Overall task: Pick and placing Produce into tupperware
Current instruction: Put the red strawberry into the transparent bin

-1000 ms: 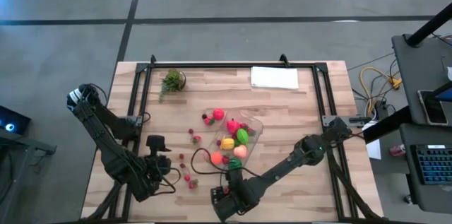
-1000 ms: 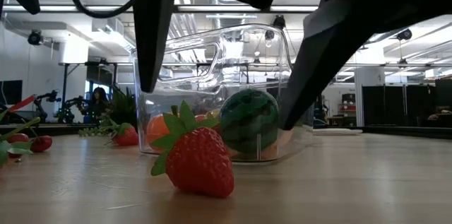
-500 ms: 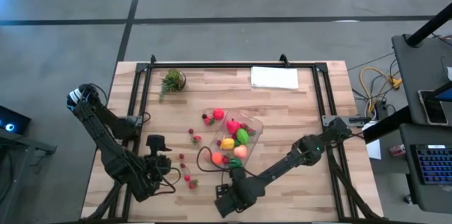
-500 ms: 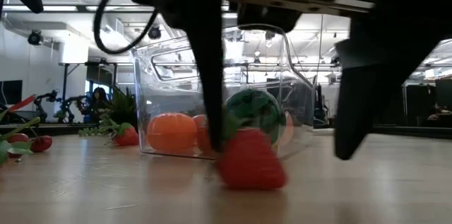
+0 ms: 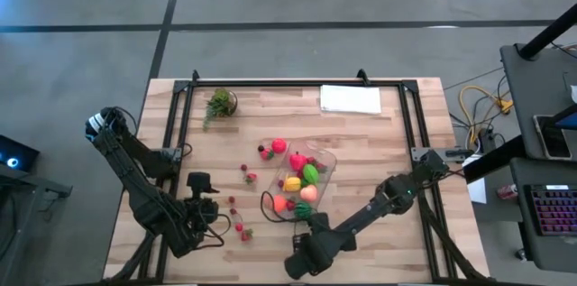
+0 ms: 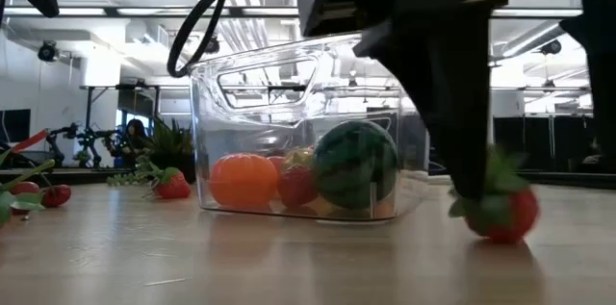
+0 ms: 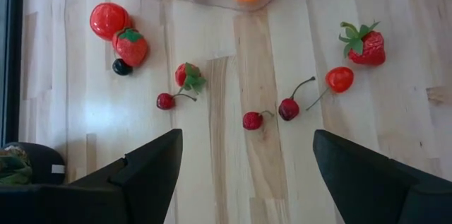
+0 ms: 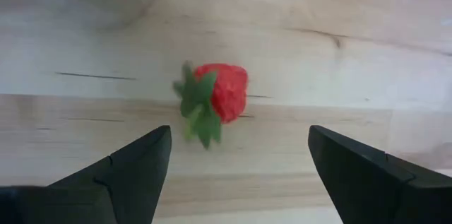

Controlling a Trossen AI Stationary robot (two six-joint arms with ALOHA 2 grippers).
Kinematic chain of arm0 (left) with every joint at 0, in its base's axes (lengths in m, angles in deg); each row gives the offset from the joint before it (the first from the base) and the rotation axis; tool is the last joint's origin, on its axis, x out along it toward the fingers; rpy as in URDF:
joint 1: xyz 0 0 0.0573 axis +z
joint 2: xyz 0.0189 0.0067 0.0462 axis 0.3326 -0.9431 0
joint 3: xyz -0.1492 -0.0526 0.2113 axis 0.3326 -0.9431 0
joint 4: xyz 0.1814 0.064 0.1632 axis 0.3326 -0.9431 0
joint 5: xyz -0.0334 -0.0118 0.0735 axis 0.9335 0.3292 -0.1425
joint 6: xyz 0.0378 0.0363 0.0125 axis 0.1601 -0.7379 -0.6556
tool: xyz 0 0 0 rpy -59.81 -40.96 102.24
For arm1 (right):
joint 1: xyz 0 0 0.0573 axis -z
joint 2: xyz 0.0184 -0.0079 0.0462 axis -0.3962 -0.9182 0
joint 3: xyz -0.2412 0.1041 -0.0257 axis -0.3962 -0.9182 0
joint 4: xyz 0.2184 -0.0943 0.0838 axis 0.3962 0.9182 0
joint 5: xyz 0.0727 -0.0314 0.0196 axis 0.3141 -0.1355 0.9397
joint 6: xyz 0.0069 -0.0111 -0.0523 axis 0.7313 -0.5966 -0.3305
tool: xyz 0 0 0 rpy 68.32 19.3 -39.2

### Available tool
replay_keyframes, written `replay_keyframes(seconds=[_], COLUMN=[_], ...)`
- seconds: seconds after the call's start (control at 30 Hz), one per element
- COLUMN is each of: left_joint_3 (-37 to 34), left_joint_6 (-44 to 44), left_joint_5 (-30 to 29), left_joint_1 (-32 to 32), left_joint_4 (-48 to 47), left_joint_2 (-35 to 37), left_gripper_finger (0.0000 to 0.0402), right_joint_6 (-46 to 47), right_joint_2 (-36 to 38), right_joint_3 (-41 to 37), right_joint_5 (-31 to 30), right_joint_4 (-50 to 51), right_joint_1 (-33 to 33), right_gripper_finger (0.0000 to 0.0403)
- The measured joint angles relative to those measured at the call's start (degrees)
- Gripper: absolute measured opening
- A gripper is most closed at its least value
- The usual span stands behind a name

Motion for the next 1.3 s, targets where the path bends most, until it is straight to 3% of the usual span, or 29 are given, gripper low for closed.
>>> replay_keyframes(seconds=[0.2,0.53,0.93,1.3], left_joint_3=[0.0,0.0,0.0,0.0], left_joint_6=[0.02,0.12,0.17,0.14], left_joint_5=[0.02,0.0,0.01,0.02], left_joint_1=[0.0,0.0,0.0,0.0], left_joint_4=[0.25,0.25,0.26,0.24], left_joint_2=[0.0,0.0,0.0,0.0], left_gripper_finger=[0.0301,0.0301,0.0301,0.0301], right_joint_6=[-3.11,-4.3,-2.98,-5.1], right_joint_2=[0.75,1.12,1.12,1.1], right_joint_3=[0.64,0.6,-1.93,-4.91], right_joint_5=[-6.03,-5.91,-5.88,-10.72], right_joint_4=[-3.81,-1.77,-2.31,-5.42], right_joint_1=[-0.54,-0.52,-0.52,-1.47], right_gripper_finger=[0.0327,0.0325,0.0237,0.0256])
